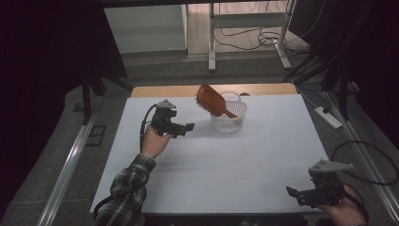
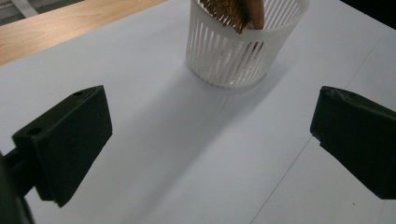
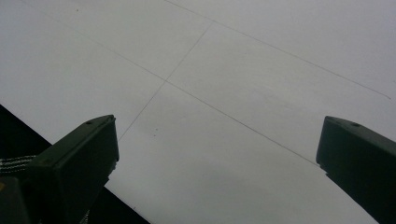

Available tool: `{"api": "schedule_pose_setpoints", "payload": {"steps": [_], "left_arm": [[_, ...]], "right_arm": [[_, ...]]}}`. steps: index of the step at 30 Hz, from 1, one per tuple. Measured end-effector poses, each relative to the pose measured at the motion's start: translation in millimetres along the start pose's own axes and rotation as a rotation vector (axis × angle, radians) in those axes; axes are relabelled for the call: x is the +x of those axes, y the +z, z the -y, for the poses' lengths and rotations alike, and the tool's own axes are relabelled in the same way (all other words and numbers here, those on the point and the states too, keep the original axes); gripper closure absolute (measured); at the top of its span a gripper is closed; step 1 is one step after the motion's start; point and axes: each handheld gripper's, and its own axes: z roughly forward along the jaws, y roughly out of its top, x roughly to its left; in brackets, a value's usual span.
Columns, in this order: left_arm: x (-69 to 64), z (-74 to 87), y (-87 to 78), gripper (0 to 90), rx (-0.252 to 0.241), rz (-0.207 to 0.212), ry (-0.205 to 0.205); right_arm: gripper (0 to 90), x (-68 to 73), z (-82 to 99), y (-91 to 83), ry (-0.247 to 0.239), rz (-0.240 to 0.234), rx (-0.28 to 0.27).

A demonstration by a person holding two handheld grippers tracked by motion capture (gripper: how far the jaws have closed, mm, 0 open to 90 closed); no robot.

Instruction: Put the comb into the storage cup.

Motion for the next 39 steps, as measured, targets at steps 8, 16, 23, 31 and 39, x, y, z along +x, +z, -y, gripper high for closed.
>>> {"api": "schedule_pose_setpoints", "payload": {"steps": [8, 16, 23, 31, 39], "left_arm": [[-4.0, 5.1, -5.0, 0.0, 0.005, -0.004, 0.006], [-7.1, 11.3, -10.4, 0.0, 0.004, 0.001, -0.003], [-10.3, 17.4, -15.5, 0.0, 0.013, 0.007, -0.008], [-13.1, 22.1, -21.7, 0.0, 0.002, 0.004, -0.007], [-15.7, 28.1, -28.1, 0.0, 0.0, 0.004, -0.005]], "right_arm": [[0.0, -0.2, 0.6, -1.3, 0.002, 0.001, -0.015], [0.0, -1.3, 1.1, -2.6, 0.012, 0.001, -0.028], [0.0, -0.6, 1.2, -3.0, 0.007, 0.003, -0.032], [0.0, -0.5, 1.3, -2.9, 0.003, 0.001, -0.032], [0.0, -0.3, 1.3, -3.0, 0.001, 0.002, -0.032]]}}
